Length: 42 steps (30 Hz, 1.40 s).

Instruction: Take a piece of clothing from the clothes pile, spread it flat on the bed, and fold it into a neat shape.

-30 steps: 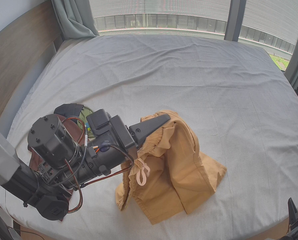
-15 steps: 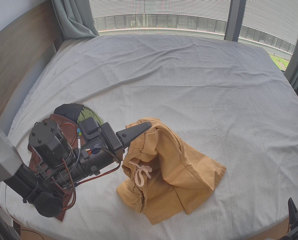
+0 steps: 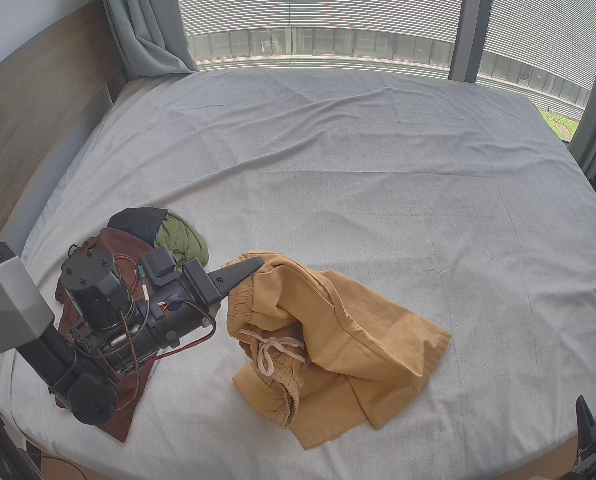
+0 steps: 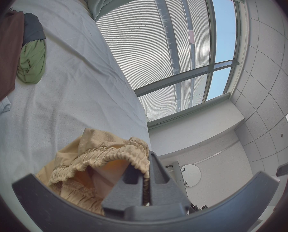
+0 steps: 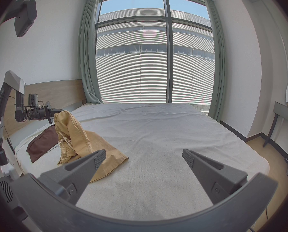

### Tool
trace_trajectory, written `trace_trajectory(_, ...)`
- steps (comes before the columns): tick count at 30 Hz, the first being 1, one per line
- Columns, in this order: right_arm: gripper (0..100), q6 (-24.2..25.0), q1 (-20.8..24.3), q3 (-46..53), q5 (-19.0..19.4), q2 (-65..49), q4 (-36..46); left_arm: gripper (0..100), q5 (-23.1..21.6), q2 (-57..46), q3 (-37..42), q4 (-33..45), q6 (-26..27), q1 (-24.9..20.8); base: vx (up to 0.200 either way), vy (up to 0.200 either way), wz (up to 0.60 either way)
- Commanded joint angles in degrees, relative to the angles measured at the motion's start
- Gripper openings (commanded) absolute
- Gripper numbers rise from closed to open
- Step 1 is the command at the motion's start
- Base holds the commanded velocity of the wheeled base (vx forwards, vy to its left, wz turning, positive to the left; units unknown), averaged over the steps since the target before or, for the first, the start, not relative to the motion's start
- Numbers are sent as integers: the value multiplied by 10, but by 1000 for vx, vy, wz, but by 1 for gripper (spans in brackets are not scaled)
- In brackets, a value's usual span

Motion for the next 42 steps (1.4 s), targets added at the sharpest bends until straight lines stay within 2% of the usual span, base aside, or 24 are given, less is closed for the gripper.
trace_trajectory(1,100,1,0,10,0,-9,0,0,0,4,12,0,3,14,0,0,0)
trace_trajectory(12,100,0,0,10,0,-9,0,0,1,24,31,-1,60,53,0,0,0)
trace_trajectory(18,100,0,0,10,0,-9,0,0,0,24,23,0,83,95,0,0,0)
trace_trajectory(23,100,1,0,10,0,-9,0,0,-1,36,23,0,94,106,0,0,0)
trace_trajectory(30,100,-1,1,10,0,-9,0,0,0,70,28,-1,144,118,0,0,0)
trace_trajectory(42,100,-3,0,10,1,-9,0,0,-17,67,31,0,156,145,0,0,0)
